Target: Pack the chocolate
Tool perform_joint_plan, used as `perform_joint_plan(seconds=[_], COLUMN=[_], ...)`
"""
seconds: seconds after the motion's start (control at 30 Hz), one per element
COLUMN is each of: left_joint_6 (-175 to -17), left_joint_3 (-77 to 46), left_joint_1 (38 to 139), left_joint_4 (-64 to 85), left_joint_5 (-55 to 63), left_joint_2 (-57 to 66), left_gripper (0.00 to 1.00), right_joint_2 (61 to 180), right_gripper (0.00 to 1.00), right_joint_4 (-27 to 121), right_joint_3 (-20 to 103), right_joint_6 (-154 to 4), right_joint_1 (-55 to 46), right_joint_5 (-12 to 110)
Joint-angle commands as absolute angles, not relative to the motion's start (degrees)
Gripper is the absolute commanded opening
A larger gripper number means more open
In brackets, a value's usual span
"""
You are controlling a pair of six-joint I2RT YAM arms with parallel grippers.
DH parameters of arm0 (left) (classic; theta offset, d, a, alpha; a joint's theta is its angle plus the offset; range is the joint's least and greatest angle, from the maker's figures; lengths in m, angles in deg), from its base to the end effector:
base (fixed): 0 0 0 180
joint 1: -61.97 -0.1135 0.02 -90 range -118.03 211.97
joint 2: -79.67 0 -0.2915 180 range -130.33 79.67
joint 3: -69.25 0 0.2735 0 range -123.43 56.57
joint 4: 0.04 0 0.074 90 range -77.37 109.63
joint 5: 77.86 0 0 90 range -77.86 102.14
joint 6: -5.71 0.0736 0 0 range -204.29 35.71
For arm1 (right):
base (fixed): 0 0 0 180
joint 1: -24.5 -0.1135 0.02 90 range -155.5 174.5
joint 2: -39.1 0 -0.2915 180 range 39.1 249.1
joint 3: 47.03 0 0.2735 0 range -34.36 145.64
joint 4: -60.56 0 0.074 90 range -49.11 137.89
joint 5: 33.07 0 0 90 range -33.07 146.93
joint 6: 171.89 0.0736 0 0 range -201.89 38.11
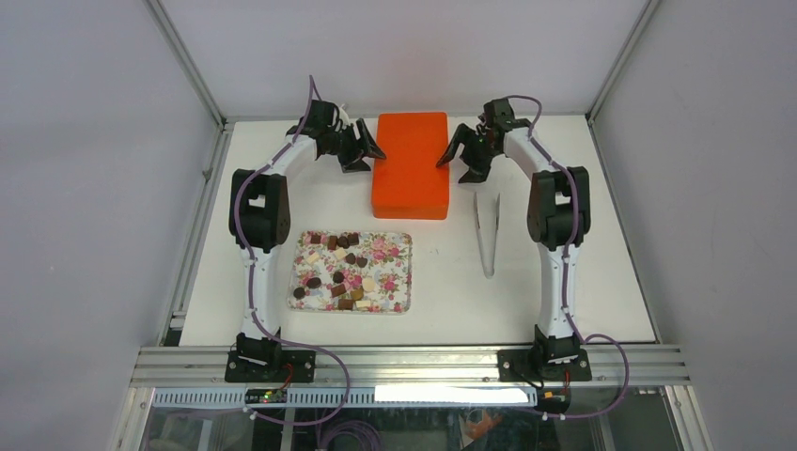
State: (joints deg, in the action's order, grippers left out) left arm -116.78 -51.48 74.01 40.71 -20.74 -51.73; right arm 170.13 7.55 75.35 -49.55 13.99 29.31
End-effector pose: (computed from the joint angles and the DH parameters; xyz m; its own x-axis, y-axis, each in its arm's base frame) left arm 0.5454 -0.1572 0.1754 -0.9168 -0.2657 -0.2980 0.0164 0.7208 -0.6929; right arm 0.5324 0.1335 0.1697 -0.9334 0.3089 -0.1828 0.1436 0.7880 0.5987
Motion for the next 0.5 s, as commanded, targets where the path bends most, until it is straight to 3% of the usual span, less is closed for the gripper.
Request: perform_joint_plan(seconds=[0.0,0.13,0.23,0.3,0.4,0.47], left_joint_6=[-115.8,-115.8,-115.5,-115.2,-114.8,-114.6], left_joint_3=[-52.1,-52.2,-52.6,-53.3,-54.1,-54.0], left_joint_1=[74.4,74.4,74.2,74.1,73.7,73.4], left_joint_4=[40.1,40.3,40.4,41.0,41.9,42.3], left_joint_5=[-19.8,-19.1,-18.0,-17.4,-16.8,-16.3], left_joint_2=[-48.4,-47.7,-46.7,-46.1,-44.7,-43.3], left_gripper=[0.68,0.7,0.72,0.74,0.77,0.77], right_joint_2=[162.1,159.6,160.2,162.1,166.3,170.0], right_gripper=[0.85,0.85,0.79,0.65,0.23,0.02], right_joint_4=[6.1,2.7,-2.6,-6.2,-8.8,-9.4], right_joint_3=[78.8,82.6,88.6,93.5,100.9,106.2], right_joint_6=[-51.7,-55.2,-59.7,-62.0,-63.2,-62.9], right_joint_1=[13.8,12.4,9.0,7.0,5.3,5.0], right_joint_5=[35.7,41.5,48.6,52.6,55.6,56.4])
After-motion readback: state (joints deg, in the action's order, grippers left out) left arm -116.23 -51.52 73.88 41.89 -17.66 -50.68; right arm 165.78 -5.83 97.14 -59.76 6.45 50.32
